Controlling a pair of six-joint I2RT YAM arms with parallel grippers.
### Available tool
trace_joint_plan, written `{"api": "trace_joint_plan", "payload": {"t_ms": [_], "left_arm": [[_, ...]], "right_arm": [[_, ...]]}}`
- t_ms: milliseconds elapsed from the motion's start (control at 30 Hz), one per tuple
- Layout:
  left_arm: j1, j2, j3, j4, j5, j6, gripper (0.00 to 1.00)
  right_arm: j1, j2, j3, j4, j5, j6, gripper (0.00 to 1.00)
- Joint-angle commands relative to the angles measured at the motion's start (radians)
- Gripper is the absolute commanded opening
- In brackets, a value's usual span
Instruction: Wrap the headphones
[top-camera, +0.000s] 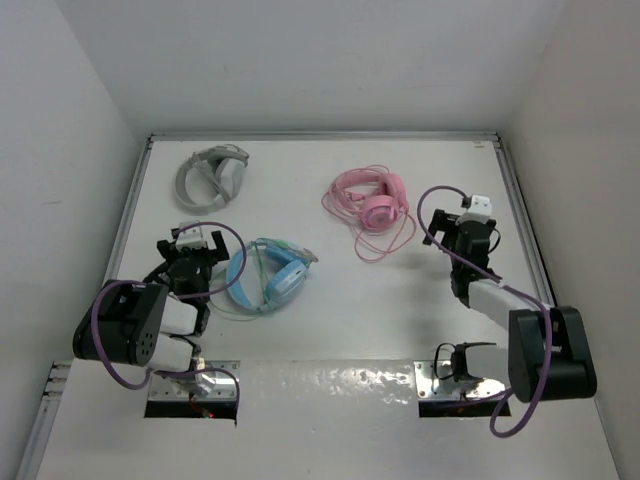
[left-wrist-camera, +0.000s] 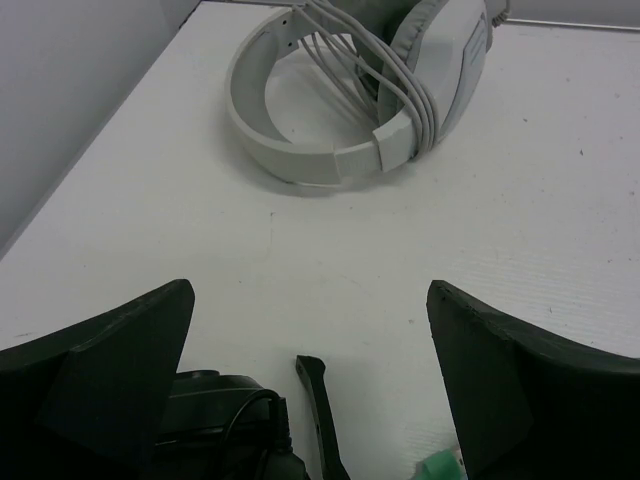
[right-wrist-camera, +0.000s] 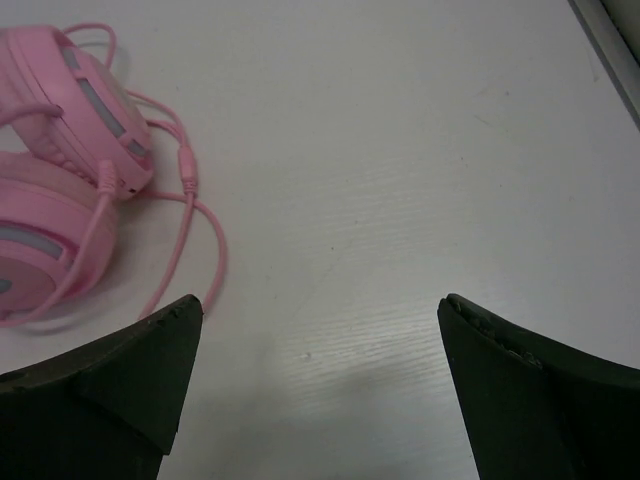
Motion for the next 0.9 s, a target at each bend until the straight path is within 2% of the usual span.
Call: {"api": "trace_joint_plan", "payload": {"t_ms": [0, 67, 100, 167, 200, 233, 267, 300, 333, 367, 400, 467, 500, 567, 633, 667, 767, 867], "left_arm": [[0.015, 0.002, 0.020, 0.066, 0.008, -0.015, 1.00], [0.015, -0.002, 0.021, 0.060, 0.010, -0.016, 1.00], [0.015, -0.003, 0.023, 0.058, 0.010, -0.016, 1.00], [0.017, -0.005, 0.038, 0.026, 0.049, -0.006, 1.00], [0.020, -0.015, 0.026, 0.059, 0.006, -0.028, 1.00], [0.018, -0.106, 0.106, -0.065, -0.089, -0.045, 1.00], [0.020, -0.205, 0.218, -0.341, -0.066, -0.026, 1.00], [0.020, -0.256, 0.327, -0.567, 0.027, 0.079, 1.00], [0.012, -0.291, 0.430, -0.902, 0.226, 0.258, 1.00], [0.006, -0.299, 0.601, -1.028, 0.241, 0.251, 1.00], [0.004, -0.314, 0.666, -1.184, 0.261, 0.234, 1.00], [0.001, -0.327, 0.797, -1.273, 0.325, 0.257, 1.00], [-0.005, -0.334, 0.828, -1.339, 0.382, 0.260, 0.97], [-0.019, -0.327, 0.885, -1.396, 0.450, 0.295, 0.83], [-0.055, -0.298, 0.957, -1.480, 0.481, 0.298, 0.79], [-0.068, -0.287, 0.975, -1.509, 0.481, 0.304, 0.80], [-0.120, -0.201, 1.102, -1.666, 0.487, 0.303, 0.92], [-0.120, -0.138, 1.190, -1.785, 0.533, 0.278, 0.95]], "right_arm": [[-0.003, -0.072, 0.088, -0.071, -0.038, 0.014, 0.99], [-0.002, -0.076, 0.164, -0.187, -0.124, -0.013, 0.92], [0.001, -0.065, 0.261, -0.241, -0.145, -0.013, 0.89], [0.018, -0.013, 0.377, -0.419, -0.153, 0.011, 0.83], [0.032, 0.009, 0.502, -0.550, -0.144, 0.002, 0.81], [0.075, 0.056, 0.621, -0.613, -0.092, -0.010, 0.80], [0.109, 0.081, 0.674, -0.675, -0.051, -0.024, 0.81], [0.142, 0.107, 0.723, -0.770, -0.009, -0.062, 0.83], [0.211, 0.136, 0.766, -0.811, 0.018, -0.085, 0.89], [0.236, 0.204, 0.853, -0.851, 0.013, -0.099, 0.92], [0.251, 0.245, 0.903, -0.929, -0.019, -0.099, 0.96], [0.259, 0.379, 1.041, -1.003, -0.190, -0.063, 0.99], [0.258, 0.420, 1.076, -1.029, -0.199, -0.021, 0.99], [0.259, 0.498, 1.174, -1.056, -0.207, 0.014, 0.99], [0.258, 0.587, 1.224, -1.091, -0.192, 0.045, 0.99], [0.258, 0.611, 1.251, -1.106, -0.169, 0.050, 0.99], [0.258, 0.770, 1.371, -1.221, 0.018, 0.034, 0.99], [0.258, 0.860, 1.507, -1.293, 0.094, 0.024, 0.99]]}}
